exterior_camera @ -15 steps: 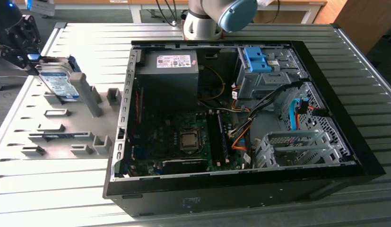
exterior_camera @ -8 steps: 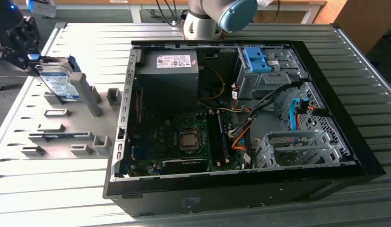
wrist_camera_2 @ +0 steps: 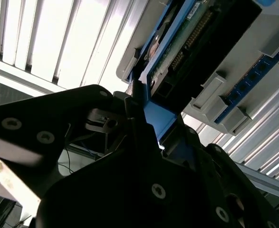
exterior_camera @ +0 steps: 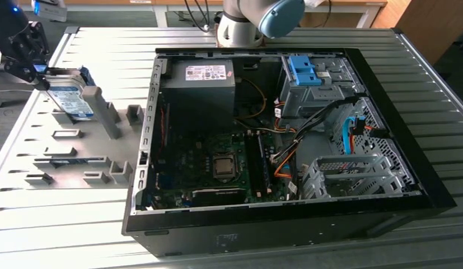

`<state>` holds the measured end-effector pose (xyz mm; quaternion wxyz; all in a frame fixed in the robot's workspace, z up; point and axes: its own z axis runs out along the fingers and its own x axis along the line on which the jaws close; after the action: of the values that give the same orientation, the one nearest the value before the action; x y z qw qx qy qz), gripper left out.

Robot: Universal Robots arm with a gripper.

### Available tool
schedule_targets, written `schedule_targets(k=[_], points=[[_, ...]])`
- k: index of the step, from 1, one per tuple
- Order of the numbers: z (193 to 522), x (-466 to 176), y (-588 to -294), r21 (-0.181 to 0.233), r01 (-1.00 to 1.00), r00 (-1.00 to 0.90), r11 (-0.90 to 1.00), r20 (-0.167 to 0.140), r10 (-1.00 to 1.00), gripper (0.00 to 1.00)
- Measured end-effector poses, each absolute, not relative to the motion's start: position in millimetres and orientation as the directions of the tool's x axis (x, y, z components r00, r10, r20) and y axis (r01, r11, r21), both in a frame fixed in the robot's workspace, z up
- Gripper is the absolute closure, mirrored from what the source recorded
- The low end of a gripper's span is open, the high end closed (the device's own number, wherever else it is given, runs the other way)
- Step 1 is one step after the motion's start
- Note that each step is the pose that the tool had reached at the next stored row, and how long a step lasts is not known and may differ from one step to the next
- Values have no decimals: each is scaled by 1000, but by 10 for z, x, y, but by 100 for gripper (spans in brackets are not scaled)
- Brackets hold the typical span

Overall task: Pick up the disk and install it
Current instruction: 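Pick up the disk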

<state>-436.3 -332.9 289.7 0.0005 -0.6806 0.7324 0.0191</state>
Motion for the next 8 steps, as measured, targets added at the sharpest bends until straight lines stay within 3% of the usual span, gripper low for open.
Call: schedule_targets(k=[8], points=[[2895, -4364, -3331, 27, -998, -49, 49, -27, -998, 64]])
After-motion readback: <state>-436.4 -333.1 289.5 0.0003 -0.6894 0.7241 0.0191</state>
